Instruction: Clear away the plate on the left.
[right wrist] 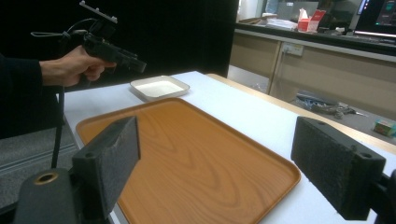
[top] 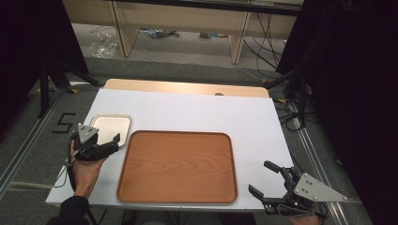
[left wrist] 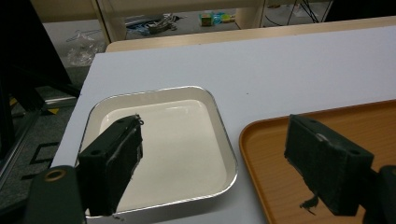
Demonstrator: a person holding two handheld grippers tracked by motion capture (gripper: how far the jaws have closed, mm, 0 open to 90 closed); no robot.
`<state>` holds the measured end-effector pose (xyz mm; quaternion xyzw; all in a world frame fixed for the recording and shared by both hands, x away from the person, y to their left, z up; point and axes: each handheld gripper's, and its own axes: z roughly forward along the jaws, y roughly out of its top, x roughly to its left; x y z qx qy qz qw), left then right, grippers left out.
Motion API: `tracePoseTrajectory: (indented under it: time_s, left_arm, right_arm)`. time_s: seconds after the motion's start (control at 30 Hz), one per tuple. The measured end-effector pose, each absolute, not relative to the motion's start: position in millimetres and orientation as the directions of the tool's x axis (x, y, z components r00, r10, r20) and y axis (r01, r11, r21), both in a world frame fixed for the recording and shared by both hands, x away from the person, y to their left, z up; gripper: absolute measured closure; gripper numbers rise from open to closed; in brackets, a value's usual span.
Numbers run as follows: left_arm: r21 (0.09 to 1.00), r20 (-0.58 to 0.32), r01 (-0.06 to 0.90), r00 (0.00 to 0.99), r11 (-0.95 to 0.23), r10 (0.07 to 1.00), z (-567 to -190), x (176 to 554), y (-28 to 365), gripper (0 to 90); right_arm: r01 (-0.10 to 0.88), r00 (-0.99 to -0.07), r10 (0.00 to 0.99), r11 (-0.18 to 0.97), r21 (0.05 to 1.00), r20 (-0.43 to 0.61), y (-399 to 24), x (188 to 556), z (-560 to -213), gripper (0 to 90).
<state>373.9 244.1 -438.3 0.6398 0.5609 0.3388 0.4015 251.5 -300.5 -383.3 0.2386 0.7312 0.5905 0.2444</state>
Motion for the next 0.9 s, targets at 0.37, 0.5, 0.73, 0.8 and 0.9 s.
tracePoseTrajectory:
  time_s: [0.37, 0.5, 0.73, 0.8, 0.9]
  left_arm:
    - [0.855, 0.029, 0.512, 0.098, -0.076, 0.995, -450, 393, 261, 18.5]
    - [0.834, 0.004, 0.550, 0.082, -0.049, 0.997, -455, 402, 272, 18.4]
    - [0.812, 0.006, 0.583, 0.046, -0.031, 0.999, -461, 415, 290, 19.5]
    - [0.808, 0.003, 0.589, 0.035, -0.023, 0.999, -461, 417, 294, 19.6]
    - [0.795, -0.038, 0.606, 0.022, 0.016, 0.999, -464, 422, 303, 24.3]
  right_arm:
    - [0.060, -0.768, 0.636, 0.190, 0.980, -0.077, -300, 251, -383, 16.5]
    - [0.061, -0.767, 0.637, 0.189, 0.980, -0.075, -301, 251, -383, 16.5]
    - [0.059, -0.770, 0.633, 0.199, 0.978, -0.082, -301, 251, -383, 16.5]
    - [0.058, -0.772, 0.630, 0.201, 0.978, -0.083, -301, 251, -383, 16.5]
    - [0.060, -0.770, 0.634, 0.193, 0.979, -0.077, -300, 251, -383, 16.5]
